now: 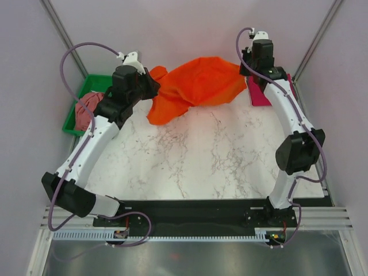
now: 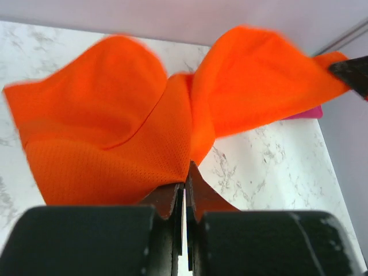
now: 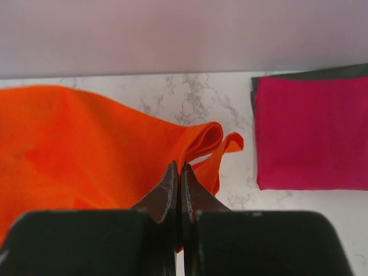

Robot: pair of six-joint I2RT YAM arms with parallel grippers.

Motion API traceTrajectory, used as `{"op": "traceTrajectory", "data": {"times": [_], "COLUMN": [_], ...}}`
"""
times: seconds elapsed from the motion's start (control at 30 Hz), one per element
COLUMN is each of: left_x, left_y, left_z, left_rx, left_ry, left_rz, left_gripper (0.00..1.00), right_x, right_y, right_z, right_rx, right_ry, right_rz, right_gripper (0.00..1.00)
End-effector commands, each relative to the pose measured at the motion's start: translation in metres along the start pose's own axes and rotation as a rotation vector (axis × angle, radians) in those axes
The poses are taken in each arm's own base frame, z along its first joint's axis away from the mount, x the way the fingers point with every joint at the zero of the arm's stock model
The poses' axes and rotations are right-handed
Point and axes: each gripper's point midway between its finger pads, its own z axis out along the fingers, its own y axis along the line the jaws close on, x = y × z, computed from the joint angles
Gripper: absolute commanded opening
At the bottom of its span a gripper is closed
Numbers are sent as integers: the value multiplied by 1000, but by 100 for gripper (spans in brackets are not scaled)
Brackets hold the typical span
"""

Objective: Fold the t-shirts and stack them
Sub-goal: Flatten the tshirt out

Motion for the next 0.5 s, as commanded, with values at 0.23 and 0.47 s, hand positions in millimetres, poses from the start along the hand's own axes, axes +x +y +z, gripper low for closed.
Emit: {"op": "traceTrajectory", "data": {"times": [0.23, 0.47], "left_x": [129, 246], "left_y": [31, 65], "left_z": [-43, -82], "left_rx": [34, 14], "left_ry": [324, 573], "left_rz": [-18, -84], "left_gripper": [2, 28], "right_x": [80, 235], "right_y": [-25, -36], "right_z": [-79, -105], "right_rx": [32, 48], "right_ry": [103, 288], "right_rz": [142, 289], "right_gripper": [9, 24]}}
